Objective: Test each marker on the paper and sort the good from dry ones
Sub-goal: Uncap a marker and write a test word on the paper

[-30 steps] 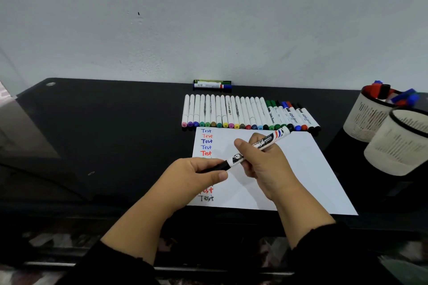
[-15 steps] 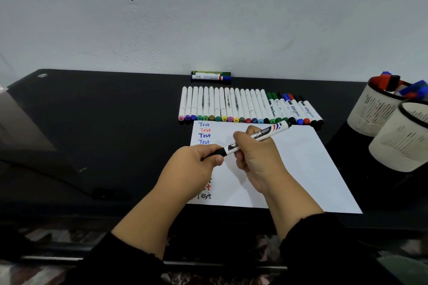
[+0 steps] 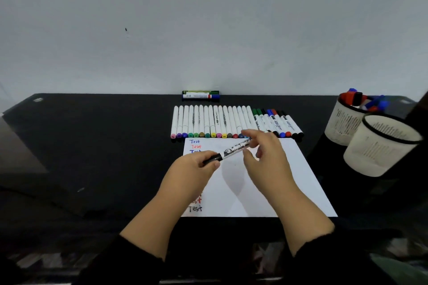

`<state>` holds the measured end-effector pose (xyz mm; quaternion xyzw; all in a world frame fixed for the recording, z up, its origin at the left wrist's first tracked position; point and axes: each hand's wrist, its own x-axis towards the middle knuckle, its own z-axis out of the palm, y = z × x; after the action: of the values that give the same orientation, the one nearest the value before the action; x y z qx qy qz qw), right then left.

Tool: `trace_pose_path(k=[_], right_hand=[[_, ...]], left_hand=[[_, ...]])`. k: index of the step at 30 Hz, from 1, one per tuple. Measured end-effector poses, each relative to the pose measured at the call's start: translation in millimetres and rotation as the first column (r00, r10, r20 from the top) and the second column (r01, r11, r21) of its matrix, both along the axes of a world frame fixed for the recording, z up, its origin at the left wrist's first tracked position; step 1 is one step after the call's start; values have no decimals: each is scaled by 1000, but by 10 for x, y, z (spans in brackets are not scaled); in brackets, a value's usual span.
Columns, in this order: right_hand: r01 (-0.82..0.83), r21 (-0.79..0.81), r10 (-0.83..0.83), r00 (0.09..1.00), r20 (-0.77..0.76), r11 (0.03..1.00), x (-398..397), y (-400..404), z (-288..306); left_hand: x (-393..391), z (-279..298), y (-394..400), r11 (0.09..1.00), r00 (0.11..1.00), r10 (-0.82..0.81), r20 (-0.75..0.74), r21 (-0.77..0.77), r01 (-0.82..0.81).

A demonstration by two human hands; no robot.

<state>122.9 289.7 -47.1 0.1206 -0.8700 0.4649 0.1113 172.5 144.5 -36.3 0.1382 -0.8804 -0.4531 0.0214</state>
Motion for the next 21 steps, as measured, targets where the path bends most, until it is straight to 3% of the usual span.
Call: trace_pose_path(k=[2, 3, 6, 9, 12, 15, 21], right_hand=[[-11, 292, 78, 973, -219, 956, -28, 45, 13], [24, 360, 96, 945, -312, 933, -59, 75, 20], [104, 403, 110, 873, -475, 909, -193, 207, 123], [150, 441, 91, 873, -480, 885, -372, 400, 243], [223, 396, -21, 891, -453, 891, -562, 647, 327], [293, 319, -139, 893, -428, 901, -735, 937, 433], [299, -18, -285, 887, -363, 954, -956, 1431, 498]], left_hand=[[-39, 99, 36, 1000, 1000, -15, -26, 25, 15], [-72, 145, 60, 999, 999, -22, -36, 38, 24], [-220, 296, 164, 995, 996, -66, -62, 66, 70], [-426, 416, 300, 973, 978, -157, -139, 148, 177], [-666, 458, 452, 939, 950, -225, -218, 211, 271], [-995, 386, 672, 935, 935, -285, -211, 153, 319], [-1703, -11, 1132, 916, 926, -369, -75, -201, 349]])
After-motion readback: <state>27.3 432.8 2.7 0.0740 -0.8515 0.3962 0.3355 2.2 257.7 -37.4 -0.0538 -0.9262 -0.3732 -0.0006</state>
